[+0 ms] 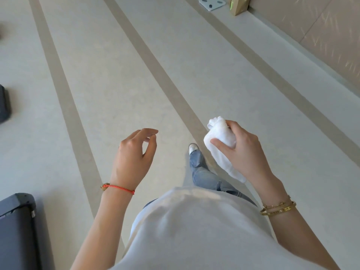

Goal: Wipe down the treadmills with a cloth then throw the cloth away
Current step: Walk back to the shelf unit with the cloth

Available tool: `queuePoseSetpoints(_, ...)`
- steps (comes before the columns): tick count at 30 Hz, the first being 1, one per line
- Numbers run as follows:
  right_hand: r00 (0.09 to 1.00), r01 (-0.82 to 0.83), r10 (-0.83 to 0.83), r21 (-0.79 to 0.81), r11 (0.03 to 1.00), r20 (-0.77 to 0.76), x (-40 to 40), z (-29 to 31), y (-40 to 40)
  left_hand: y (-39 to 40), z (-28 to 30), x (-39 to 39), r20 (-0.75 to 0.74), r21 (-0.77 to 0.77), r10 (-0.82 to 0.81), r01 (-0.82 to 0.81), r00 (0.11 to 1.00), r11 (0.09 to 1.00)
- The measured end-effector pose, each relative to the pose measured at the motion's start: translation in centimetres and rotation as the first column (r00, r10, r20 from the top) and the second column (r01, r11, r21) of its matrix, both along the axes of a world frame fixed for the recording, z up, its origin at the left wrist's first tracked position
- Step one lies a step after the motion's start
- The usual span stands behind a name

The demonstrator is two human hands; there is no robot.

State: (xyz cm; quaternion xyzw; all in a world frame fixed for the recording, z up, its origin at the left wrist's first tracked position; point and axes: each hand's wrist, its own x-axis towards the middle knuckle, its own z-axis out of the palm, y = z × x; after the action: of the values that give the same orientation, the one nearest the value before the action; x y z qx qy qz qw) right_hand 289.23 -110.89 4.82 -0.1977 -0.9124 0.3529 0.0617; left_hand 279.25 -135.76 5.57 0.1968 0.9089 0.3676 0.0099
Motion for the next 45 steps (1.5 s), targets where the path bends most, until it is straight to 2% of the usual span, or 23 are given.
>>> queuePoseSetpoints(12,0.992,-0.127,0.127,0.029,0.991,-0.013,-26.8,2.4,11.9,9.9,1.1,-24.1,-0.062,0.016,0.114,-0.113,0.992,0.993)
queuePoseSetpoints(23,0.973,-0.230,0.231,-0.008,0.973,0.020,-48.6,1.0,14.6,13.5,0.2,-43.6,-0.055,0.039,0.204,-0.202,0.978,0.979)
queuePoseSetpoints(32,0.980,-0.199,0.199,0.002,0.980,-0.017,-70.3,1.8,15.9,15.1,1.3,-66.3,-0.101,0.044,0.174,-0.171,0.980,0.984)
queuePoseSetpoints(37,0.989,-0.141,0.141,-0.005,0.990,-0.033,-79.7,2.6,16.7,15.7,2.5,-77.1,-0.099,0.015,0.131,-0.131,0.986,0.991)
queuePoseSetpoints(45,0.998,-0.054,0.054,-0.023,0.998,0.021,-91.7,1.9,19.5,18.5,1.7,-91.2,-0.037,-0.016,0.058,-0.058,0.998,0.998)
